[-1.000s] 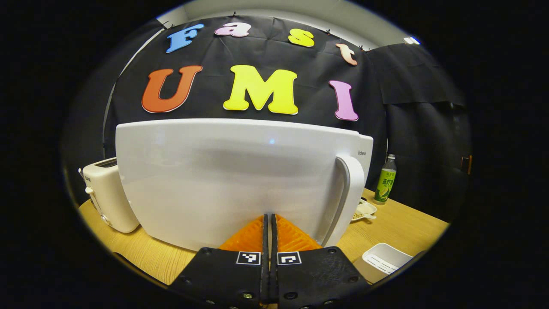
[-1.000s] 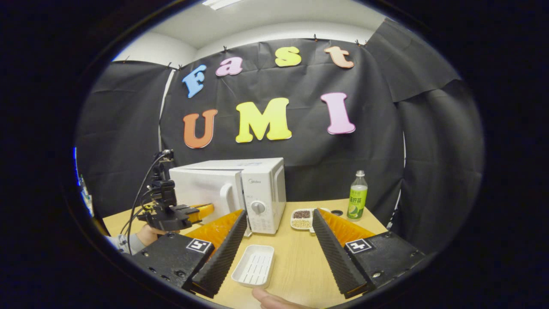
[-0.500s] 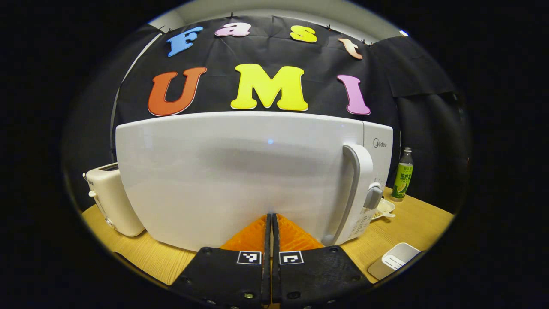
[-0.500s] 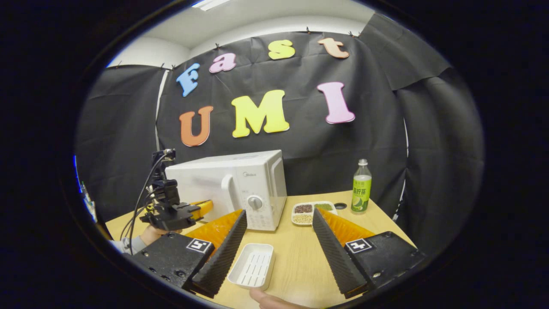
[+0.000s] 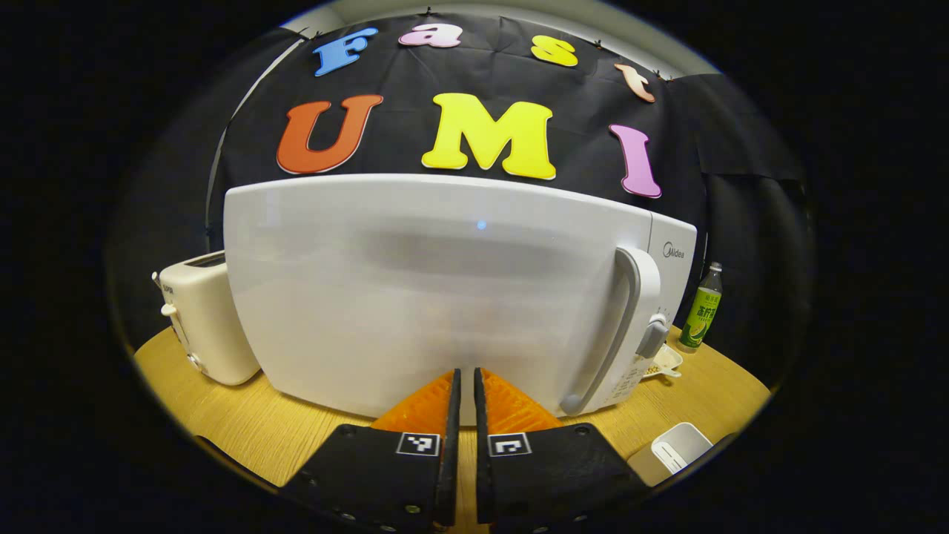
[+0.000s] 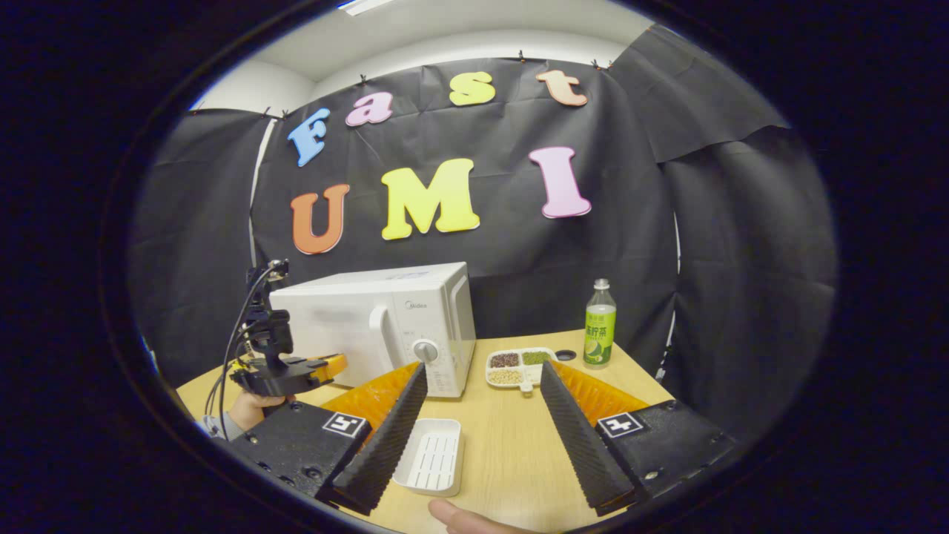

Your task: Open the microwave oven with the left hand, put the food in, and close the microwave oven.

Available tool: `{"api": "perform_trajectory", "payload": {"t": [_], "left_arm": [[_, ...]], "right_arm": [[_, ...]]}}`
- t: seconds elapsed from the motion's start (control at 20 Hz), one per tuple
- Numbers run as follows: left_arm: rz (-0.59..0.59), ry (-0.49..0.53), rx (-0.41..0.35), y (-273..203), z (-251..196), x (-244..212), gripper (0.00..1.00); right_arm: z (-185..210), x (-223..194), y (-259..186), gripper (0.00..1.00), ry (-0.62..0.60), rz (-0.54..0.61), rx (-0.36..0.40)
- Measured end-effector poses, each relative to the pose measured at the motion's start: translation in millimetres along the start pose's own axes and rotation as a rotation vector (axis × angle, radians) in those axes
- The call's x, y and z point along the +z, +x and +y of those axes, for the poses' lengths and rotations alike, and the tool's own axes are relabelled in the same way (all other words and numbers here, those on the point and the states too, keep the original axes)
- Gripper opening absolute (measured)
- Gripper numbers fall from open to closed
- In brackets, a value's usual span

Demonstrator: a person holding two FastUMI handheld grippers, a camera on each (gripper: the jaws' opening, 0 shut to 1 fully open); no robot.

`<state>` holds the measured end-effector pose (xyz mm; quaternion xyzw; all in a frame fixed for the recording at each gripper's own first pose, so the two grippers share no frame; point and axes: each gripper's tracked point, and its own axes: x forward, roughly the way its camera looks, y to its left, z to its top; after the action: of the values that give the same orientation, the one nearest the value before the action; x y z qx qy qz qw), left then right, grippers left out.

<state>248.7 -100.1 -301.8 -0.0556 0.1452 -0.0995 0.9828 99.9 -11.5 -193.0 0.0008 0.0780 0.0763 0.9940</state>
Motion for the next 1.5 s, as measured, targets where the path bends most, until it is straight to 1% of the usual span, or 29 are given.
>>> {"api": "perform_trajectory", "payload": {"t": [0.05,0.1,0.15,0.2,0.35,0.45,0.55,0.65,0.75,0.95,1.05,1.15,1.2,1.25,1.3,1.35,1.4,1.45,1.5], "left_arm": [[0.013,-0.02,-0.006,-10.3,-1.5,-3.4,0.32],[0.016,-0.031,-0.011,-21.6,-3.0,-4.2,0.41],[0.016,-0.034,-0.01,-32.9,-3.7,-4.3,0.71],[0.011,-0.031,-0.008,-45.7,-4.2,-2.7,0.62],[-0.015,-0.022,-0.065,-88.4,-21.1,9.3,0.92],[-0.037,-0.001,-0.077,-121.2,-28.7,23.2,0.95],[-0.062,0.027,-0.055,-155.5,-31.2,39.9,0.95],[-0.093,0.048,-0.037,-190.2,-35.7,58.4,0.95],[-0.137,0.061,-0.045,-226.0,-44.8,81.8,0.95],[-0.255,0.125,0.016,-301.4,-41.6,124.9,0.95],[-0.299,0.116,0.009,-339.0,-46.7,140.2,0.95],[-0.363,0.095,-0.003,-371.8,-47.3,154.5,0.95],[-0.365,0.098,-0.005,-385.3,-45.6,152.2,0.95],[-0.369,0.105,-0.001,-396.0,-43.0,149.2,0.95],[-0.376,0.106,0.006,-405.5,-40.1,149.1,0.95],[-0.379,0.107,0.007,-412.6,-38.7,148.3,0.95],[-0.372,0.111,0.006,-416.6,-37.2,145.4,0.95],[-0.364,0.112,0.006,-419.7,-37.3,141.6,0.95],[-0.359,0.112,0.004,-421.7,-36.6,138.8,0.95]], "right_arm": [[3.3,-1.5,-3.1,0.98,-0.001,0.008,-0.002],[6.1,-1.2,-7.5,0.98,0.0,0.014,-0.004],[7.9,-1.4,-11.9,0.98,0.002,0.019,-0.006],[10.0,-1.1,-16.3,0.99,-0.001,0.026,-0.008],[12.0,1.3,-34.8,0.98,0.026,0.036,-0.034],[15.4,5.0,-50.4,0.98,0.038,0.041,-0.035],[16.2,13.7,-67.6,0.98,0.043,0.024,-0.042],[13.6,24.9,-87.6,0.98,0.031,-0.007,-0.064],[11.3,37.0,-110.1,0.98,0.014,-0.036,-0.09],[14.6,70.4,-156.1,0.98,0.03,-0.102,-0.107],[18.3,80.5,-172.4,0.98,0.04,-0.11,-0.112],[27.9,84.1,-187.4,0.98,0.046,-0.1,-0.094],[31.2,86.1,-194.9,0.98,0.044,-0.103,-0.092],[30.8,90.7,-202.0,0.91,0.038,-0.116,-0.091],[32.5,93.9,-207.4,0.9,0.029,-0.128,-0.093],[35.8,95.0,-213.3,0.9,0.017,-0.136,-0.093],[39.9,96.4,-218.0,0.97,0.009,-0.142,-0.088],[43.7,97.3,-221.1,0.9,0.003,-0.15,-0.082],[46.5,99.1,-223.5,0.9,-0.011,-0.157,-0.082]]}}
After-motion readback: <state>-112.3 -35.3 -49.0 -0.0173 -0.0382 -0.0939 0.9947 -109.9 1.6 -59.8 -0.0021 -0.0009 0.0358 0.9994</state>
